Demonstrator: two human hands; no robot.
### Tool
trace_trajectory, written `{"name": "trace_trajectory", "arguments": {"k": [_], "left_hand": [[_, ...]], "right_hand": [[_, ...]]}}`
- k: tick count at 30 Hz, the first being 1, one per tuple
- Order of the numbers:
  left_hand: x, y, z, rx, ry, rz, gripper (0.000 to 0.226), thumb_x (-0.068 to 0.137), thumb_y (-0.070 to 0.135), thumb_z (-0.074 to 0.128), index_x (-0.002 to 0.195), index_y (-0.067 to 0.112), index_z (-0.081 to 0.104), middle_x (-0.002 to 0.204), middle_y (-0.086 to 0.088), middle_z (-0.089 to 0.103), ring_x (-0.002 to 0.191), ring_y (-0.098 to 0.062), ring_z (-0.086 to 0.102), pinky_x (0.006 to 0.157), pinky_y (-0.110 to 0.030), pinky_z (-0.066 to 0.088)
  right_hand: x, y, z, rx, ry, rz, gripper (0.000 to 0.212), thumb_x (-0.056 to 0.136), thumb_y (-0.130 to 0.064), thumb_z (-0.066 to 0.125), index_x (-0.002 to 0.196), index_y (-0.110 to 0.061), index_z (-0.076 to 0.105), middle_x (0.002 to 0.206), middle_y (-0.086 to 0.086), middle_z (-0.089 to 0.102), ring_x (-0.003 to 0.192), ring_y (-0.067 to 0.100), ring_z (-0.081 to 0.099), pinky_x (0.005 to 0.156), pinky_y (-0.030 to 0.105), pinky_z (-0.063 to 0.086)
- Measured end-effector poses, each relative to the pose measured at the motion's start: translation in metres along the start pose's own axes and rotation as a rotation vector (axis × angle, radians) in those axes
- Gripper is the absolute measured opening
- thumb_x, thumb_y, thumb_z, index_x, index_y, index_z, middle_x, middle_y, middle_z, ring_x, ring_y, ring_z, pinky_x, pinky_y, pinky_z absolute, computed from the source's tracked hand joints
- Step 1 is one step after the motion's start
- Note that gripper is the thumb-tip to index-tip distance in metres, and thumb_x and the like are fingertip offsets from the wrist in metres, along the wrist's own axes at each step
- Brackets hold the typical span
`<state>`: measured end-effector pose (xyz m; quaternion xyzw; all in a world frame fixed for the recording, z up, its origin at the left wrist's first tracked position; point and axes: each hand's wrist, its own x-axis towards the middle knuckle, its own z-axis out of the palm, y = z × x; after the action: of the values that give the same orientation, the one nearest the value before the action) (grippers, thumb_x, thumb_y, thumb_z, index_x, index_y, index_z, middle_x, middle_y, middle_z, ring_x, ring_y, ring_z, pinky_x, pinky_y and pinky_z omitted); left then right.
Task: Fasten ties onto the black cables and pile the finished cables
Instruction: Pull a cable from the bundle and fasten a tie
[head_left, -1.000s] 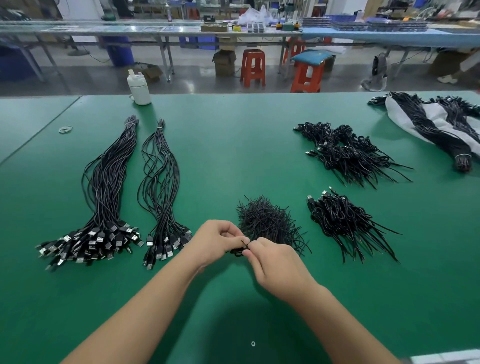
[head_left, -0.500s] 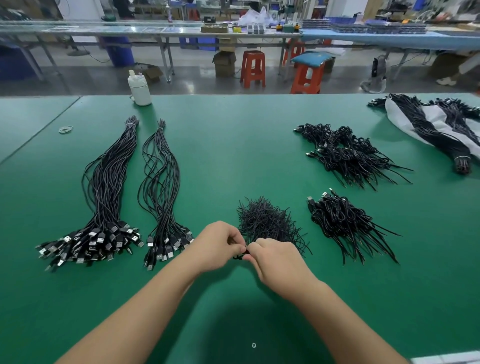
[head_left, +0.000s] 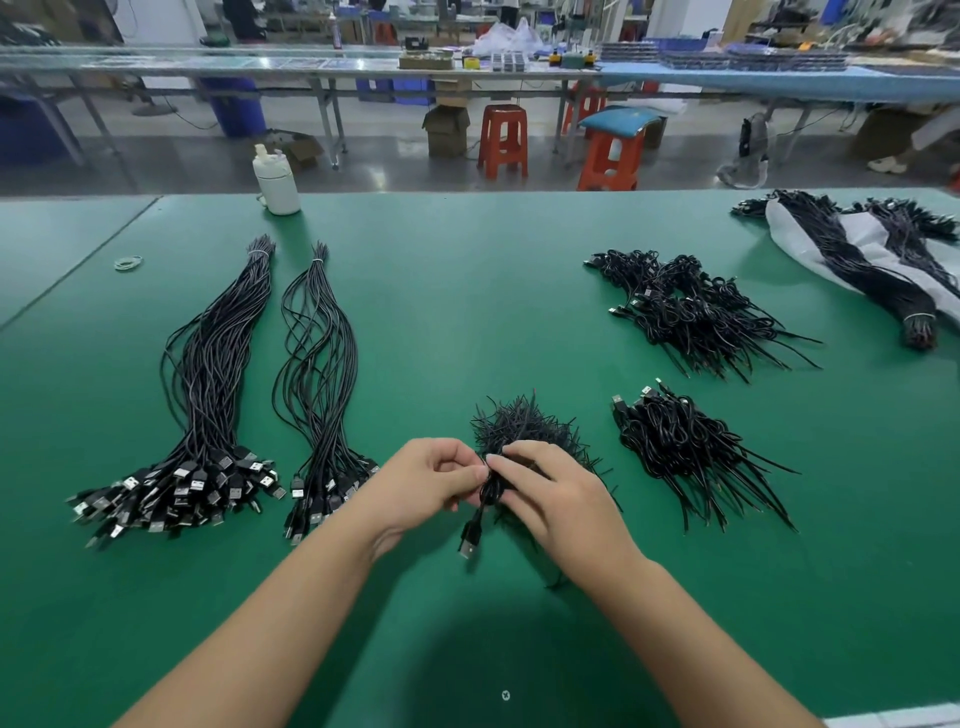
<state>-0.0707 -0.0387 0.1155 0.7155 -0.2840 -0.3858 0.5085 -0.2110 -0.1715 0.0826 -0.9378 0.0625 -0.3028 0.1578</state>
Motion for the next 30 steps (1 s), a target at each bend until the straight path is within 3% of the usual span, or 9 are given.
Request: {"name": "trace_trajectory", "arguments": {"k": [4,7,9,12,16,19,23,27,30], "left_hand": [[-0.001,0.001,0.001,0.007,0.004,0.080,0.009,0.096,0.004,0.060,0.090,-0.001,0.063,0.073,-0.019,0.067,0.066,-0.020,0.054,0.066,-0.032,0.040],[-0.001,0.002,0.007,0.147,0.081,0.200,0.014,0.096,0.005,0.059,0.085,0.012,0.062,0.076,-0.013,0.072,0.063,-0.017,0.051,0.063,-0.027,0.039],[-0.001,0.002,0.011,0.257,0.145,0.286,0.014,0.096,0.007,0.059,0.085,0.016,0.059,0.074,-0.005,0.070,0.066,-0.023,0.055,0.068,-0.032,0.044],[-0.002,0.003,0.016,0.510,0.268,0.474,0.016,0.094,0.007,0.059,0.084,0.019,0.054,0.073,0.010,0.058,0.069,-0.006,0.050,0.067,-0.018,0.040],[-0.003,0.003,0.016,0.694,0.270,0.661,0.012,0.093,0.002,0.058,0.089,0.013,0.055,0.084,0.008,0.051,0.076,-0.016,0.048,0.072,-0.028,0.039],[-0.003,-0.002,0.017,0.762,0.266,0.685,0.011,0.094,0.005,0.056,0.091,0.015,0.056,0.088,0.005,0.055,0.078,-0.021,0.050,0.074,-0.030,0.040],[-0.004,-0.002,0.020,0.573,0.320,0.563,0.018,0.094,0.007,0.058,0.087,0.023,0.053,0.080,0.012,0.055,0.074,-0.001,0.050,0.070,-0.013,0.037],[0.000,-0.001,0.016,0.449,0.354,0.382,0.015,0.093,0.011,0.062,0.084,0.021,0.057,0.071,0.011,0.057,0.065,0.001,0.050,0.062,-0.013,0.035],[-0.003,0.001,0.017,0.435,0.337,0.367,0.020,0.094,0.012,0.061,0.082,0.025,0.054,0.070,0.011,0.056,0.065,0.001,0.050,0.061,-0.011,0.035]], "right_hand": [[0.002,-0.004,0.000,0.109,0.025,0.055,0.025,0.092,-0.014,0.070,0.116,-0.009,0.073,0.112,0.002,0.069,0.102,0.016,0.064,0.094,0.025,0.050],[0.006,-0.011,-0.001,0.231,0.002,0.224,0.012,0.097,-0.016,0.062,0.092,-0.013,0.073,0.088,-0.003,0.068,0.082,0.010,0.060,0.079,0.022,0.046],[0.012,-0.015,-0.002,0.357,-0.036,0.432,0.025,0.098,-0.021,0.060,0.075,-0.016,0.066,0.069,-0.004,0.063,0.065,0.006,0.055,0.065,0.022,0.042],[0.018,-0.017,-0.002,0.637,-0.085,0.640,0.036,0.101,-0.019,0.053,0.067,-0.011,0.060,0.058,-0.002,0.058,0.054,0.005,0.053,0.059,0.019,0.042],[0.023,-0.018,-0.001,1.180,-0.141,0.894,0.026,0.103,-0.018,0.052,0.092,-0.003,0.069,0.064,0.005,0.055,0.055,0.013,0.052,0.056,0.027,0.049],[0.028,-0.014,-0.001,1.322,-0.130,1.030,0.018,0.102,-0.014,0.054,0.117,-0.009,0.063,0.061,0.004,0.058,0.050,0.014,0.049,0.049,0.027,0.046],[0.029,-0.016,-0.002,1.346,-0.079,0.947,0.013,0.101,-0.002,0.051,0.109,-0.005,0.060,0.070,0.013,0.063,0.055,0.020,0.058,0.056,0.030,0.054],[0.023,-0.014,-0.004,1.288,-0.139,0.764,0.019,0.095,0.002,0.059,0.112,-0.002,0.065,0.082,0.010,0.070,0.073,0.019,0.066,0.075,0.029,0.059],[0.022,-0.011,-0.005,1.003,-0.104,0.743,0.011,0.092,-0.014,0.069,0.102,-0.010,0.071,0.066,-0.007,0.064,0.060,0.009,0.058,0.061,0.019,0.049]]}}
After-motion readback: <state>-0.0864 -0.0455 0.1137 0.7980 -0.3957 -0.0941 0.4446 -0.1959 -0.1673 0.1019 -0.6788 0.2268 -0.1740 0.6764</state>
